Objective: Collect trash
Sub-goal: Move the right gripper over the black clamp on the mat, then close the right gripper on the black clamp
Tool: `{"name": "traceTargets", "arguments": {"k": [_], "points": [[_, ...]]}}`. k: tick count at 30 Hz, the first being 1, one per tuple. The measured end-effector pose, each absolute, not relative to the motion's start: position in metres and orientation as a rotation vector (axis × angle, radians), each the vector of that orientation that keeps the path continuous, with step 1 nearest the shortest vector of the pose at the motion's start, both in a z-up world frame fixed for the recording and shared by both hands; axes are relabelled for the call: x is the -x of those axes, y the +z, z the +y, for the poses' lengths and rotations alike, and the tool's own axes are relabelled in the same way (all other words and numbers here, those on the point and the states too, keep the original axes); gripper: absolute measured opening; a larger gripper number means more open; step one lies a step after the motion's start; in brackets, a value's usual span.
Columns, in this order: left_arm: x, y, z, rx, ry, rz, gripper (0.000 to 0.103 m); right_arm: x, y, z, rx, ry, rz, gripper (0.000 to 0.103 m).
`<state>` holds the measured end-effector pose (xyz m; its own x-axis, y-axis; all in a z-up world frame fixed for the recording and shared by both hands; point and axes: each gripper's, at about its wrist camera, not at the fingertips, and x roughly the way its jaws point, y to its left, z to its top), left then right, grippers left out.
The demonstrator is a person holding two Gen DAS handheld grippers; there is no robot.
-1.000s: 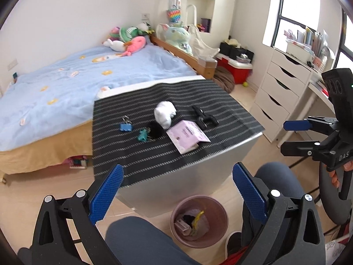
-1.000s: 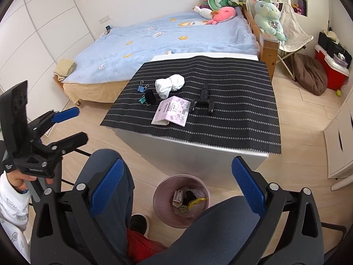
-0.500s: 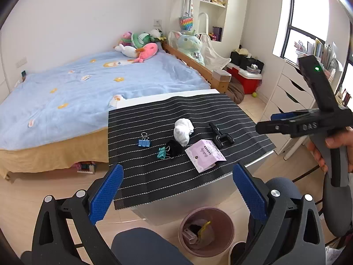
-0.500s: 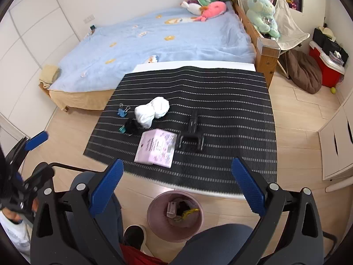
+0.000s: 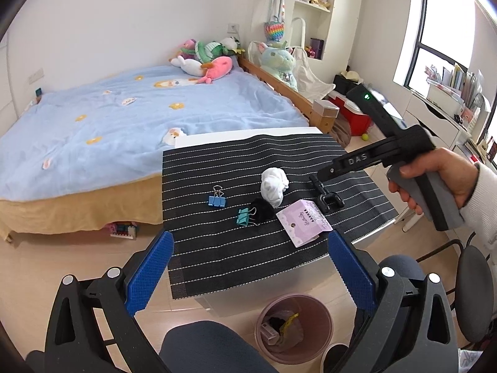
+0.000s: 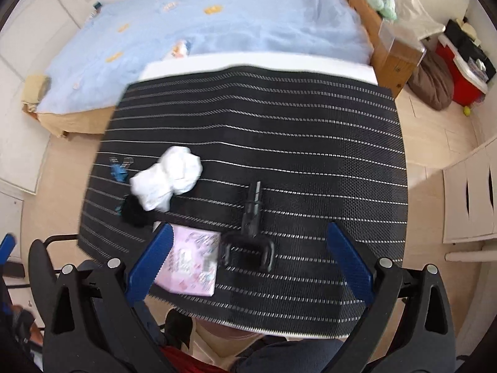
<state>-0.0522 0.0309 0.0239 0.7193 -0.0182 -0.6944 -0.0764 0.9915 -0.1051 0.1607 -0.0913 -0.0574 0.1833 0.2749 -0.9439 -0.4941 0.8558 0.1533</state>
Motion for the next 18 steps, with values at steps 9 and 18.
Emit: {"name": "traceTargets", "arguments": {"k": [9,18], "points": [[0.054,0.015,0.046,0.166,0.051,0.782,0.095,-0.174,-0.085,-0.076,0.217,0.523,1.362,0.071],[0.052,0.011,0.051,0.189,0.052,0.788,0.095,-0.175,-0.091,-0.069,0.246,0.503,1.369,0.018]]}}
